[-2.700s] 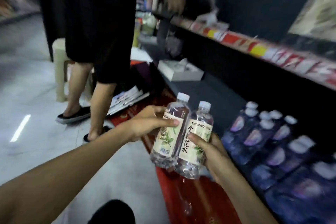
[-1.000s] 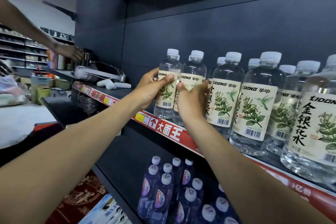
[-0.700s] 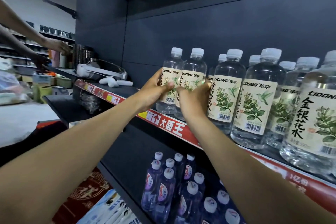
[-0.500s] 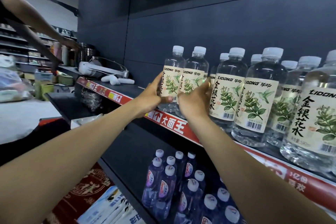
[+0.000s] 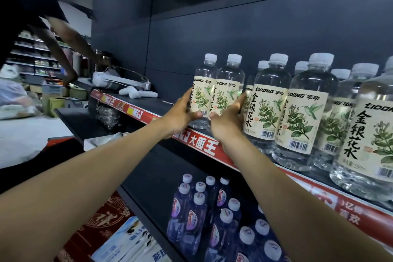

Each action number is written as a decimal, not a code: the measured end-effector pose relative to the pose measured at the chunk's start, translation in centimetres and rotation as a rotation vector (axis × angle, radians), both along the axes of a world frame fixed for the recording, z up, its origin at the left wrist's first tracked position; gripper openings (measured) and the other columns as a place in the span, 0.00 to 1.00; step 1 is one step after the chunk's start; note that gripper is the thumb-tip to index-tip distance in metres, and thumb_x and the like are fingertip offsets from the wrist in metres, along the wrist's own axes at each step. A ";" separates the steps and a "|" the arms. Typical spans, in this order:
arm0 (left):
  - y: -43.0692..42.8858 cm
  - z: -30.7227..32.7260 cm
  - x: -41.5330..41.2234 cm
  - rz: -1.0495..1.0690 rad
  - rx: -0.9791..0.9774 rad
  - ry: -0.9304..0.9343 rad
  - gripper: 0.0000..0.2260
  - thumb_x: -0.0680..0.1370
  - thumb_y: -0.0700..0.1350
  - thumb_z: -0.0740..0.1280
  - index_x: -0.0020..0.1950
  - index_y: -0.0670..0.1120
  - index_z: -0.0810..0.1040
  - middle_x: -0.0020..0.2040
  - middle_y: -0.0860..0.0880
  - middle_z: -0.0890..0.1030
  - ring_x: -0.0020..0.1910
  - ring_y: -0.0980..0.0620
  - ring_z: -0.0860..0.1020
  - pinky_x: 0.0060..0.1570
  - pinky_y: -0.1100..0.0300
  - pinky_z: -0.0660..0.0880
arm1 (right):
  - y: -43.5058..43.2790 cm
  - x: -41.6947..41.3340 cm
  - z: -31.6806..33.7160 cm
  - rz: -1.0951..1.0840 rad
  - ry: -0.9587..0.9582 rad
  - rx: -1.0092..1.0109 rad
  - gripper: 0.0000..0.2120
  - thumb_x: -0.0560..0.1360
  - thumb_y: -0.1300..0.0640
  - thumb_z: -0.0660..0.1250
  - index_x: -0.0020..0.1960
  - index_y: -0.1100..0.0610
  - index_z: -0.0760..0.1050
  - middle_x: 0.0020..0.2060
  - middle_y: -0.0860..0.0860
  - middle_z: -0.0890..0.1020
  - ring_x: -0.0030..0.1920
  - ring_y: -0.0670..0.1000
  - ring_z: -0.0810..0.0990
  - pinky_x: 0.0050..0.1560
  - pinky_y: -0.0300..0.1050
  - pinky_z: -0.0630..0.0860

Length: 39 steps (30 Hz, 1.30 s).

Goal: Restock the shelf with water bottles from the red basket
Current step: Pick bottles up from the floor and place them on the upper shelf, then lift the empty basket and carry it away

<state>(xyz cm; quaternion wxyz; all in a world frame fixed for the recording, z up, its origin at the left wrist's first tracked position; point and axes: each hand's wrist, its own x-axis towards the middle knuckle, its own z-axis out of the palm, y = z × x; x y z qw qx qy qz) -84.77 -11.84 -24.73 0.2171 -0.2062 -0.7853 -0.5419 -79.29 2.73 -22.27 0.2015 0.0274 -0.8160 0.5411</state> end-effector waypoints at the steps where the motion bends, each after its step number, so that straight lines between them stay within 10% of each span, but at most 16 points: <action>1: 0.1 0.0 0.3 0.015 -0.023 -0.011 0.32 0.78 0.35 0.67 0.77 0.55 0.57 0.65 0.50 0.76 0.62 0.53 0.76 0.63 0.56 0.74 | 0.1 -0.1 0.0 0.004 0.002 0.000 0.43 0.81 0.60 0.60 0.75 0.41 0.28 0.78 0.54 0.56 0.65 0.54 0.72 0.50 0.43 0.74; 10: 0.8 -0.8 2.6 0.147 -0.185 -0.045 0.34 0.73 0.59 0.68 0.75 0.51 0.59 0.70 0.53 0.73 0.68 0.52 0.72 0.68 0.49 0.69 | -0.4 1.5 -0.4 0.036 -0.072 0.115 0.46 0.78 0.57 0.63 0.77 0.50 0.28 0.77 0.58 0.54 0.75 0.60 0.58 0.71 0.58 0.65; 24: -2.5 -4.1 9.5 0.660 -0.851 -0.018 0.33 0.81 0.55 0.59 0.80 0.44 0.49 0.74 0.37 0.63 0.69 0.35 0.67 0.61 0.43 0.70 | -0.8 7.1 -7.4 0.060 0.172 0.863 0.39 0.76 0.63 0.60 0.79 0.57 0.42 0.78 0.62 0.42 0.78 0.61 0.38 0.77 0.55 0.42; 32: -10.3 -13.8 22.4 0.906 -1.038 -0.281 0.33 0.80 0.59 0.58 0.80 0.48 0.50 0.72 0.39 0.65 0.68 0.36 0.67 0.60 0.42 0.71 | -9.2 12.0 -15.5 0.408 0.088 0.884 0.34 0.79 0.60 0.59 0.79 0.53 0.46 0.78 0.60 0.45 0.78 0.63 0.41 0.76 0.63 0.49; 39: -18.2 -22.1 38.0 1.201 -0.955 -0.647 0.32 0.78 0.57 0.61 0.79 0.49 0.54 0.70 0.38 0.67 0.66 0.35 0.69 0.58 0.44 0.71 | -19.2 21.0 -23.7 0.852 0.135 0.838 0.29 0.75 0.63 0.61 0.75 0.56 0.59 0.68 0.63 0.62 0.69 0.66 0.64 0.65 0.56 0.68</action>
